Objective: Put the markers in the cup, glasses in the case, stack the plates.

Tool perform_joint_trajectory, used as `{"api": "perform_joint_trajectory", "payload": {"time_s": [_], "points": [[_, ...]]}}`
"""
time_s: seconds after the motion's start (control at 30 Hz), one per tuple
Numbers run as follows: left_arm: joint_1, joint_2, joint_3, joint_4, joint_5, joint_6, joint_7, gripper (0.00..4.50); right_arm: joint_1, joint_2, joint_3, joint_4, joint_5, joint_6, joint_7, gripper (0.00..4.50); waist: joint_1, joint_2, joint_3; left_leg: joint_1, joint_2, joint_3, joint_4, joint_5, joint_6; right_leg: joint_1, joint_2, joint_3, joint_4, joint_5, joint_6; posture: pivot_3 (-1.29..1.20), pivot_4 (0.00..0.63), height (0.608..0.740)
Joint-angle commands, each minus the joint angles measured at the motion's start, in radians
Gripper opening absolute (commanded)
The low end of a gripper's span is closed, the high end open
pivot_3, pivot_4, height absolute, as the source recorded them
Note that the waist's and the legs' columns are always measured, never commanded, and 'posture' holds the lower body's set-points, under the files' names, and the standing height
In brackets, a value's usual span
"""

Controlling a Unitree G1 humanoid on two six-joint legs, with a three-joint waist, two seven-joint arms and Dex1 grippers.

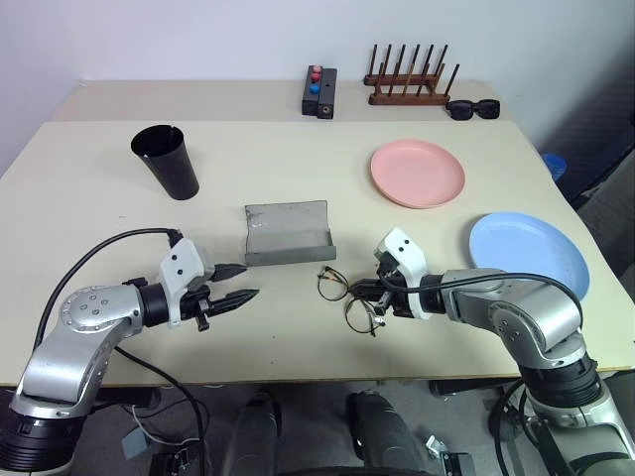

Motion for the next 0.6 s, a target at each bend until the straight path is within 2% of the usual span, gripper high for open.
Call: {"api": "perform_joint_trajectory", "payload": {"time_s": [0.03,0.27,0.37,0.53,0.6], "points": [[-0.01,0.006,0.008,-0.008,-0.015,-0.015,0.005,2.29,-0.001,-0.029,-0.008,-0.043,0.013,-0.02,0.022,0.06,0.0,0.0,0.0,0.0,0.0,0.0,0.0,0.0,0.0,0.0,0.0,0.0,0.0,0.0,0.0,0.0,0.15,0.74],[-0.016,-0.007,-0.015,-0.034,-0.031,0.013,0.022,2.29,-0.019,-0.053,0.0,-0.06,0.007,-0.04,0.037,0.06,0.0,0.0,0.0,0.0,0.0,0.0,0.0,0.0,0.0,0.0,0.0,0.0,0.0,0.0,0.0,0.0,0.15,0.74],[-0.011,-0.026,-0.022,-0.074,-0.069,0.05,0.038,2.29,-0.018,-0.054,0.005,-0.059,-0.001,-0.043,0.031,0.88,0.0,0.0,0.0,0.0,0.0,0.0,0.0,0.0,0.0,0.0,0.0,0.0,-0.001,0.0,0.0,0.0,0.15,0.74],[0.013,-0.028,-0.055,-0.119,-0.074,0.066,0.054,2.29,-0.021,-0.054,0.004,-0.048,-0.012,-0.039,0.017,3.35,0.0,0.0,0.0,0.0,0.0,0.0,0.0,0.0,0.0,0.0,0.0,0.0,-0.001,0.0,0.0,0.0,0.15,0.74],[0.018,-0.027,-0.063,-0.126,-0.074,0.065,0.057,2.29,-0.02,-0.057,0.007,-0.048,-0.012,-0.033,0.017,3.35,0.0,0.0,0.0,0.0,0.0,0.0,0.0,0.0,0.0,0.0,0.0,0.0,-0.001,0.0,0.0,0.0,0.15,0.74]]}}
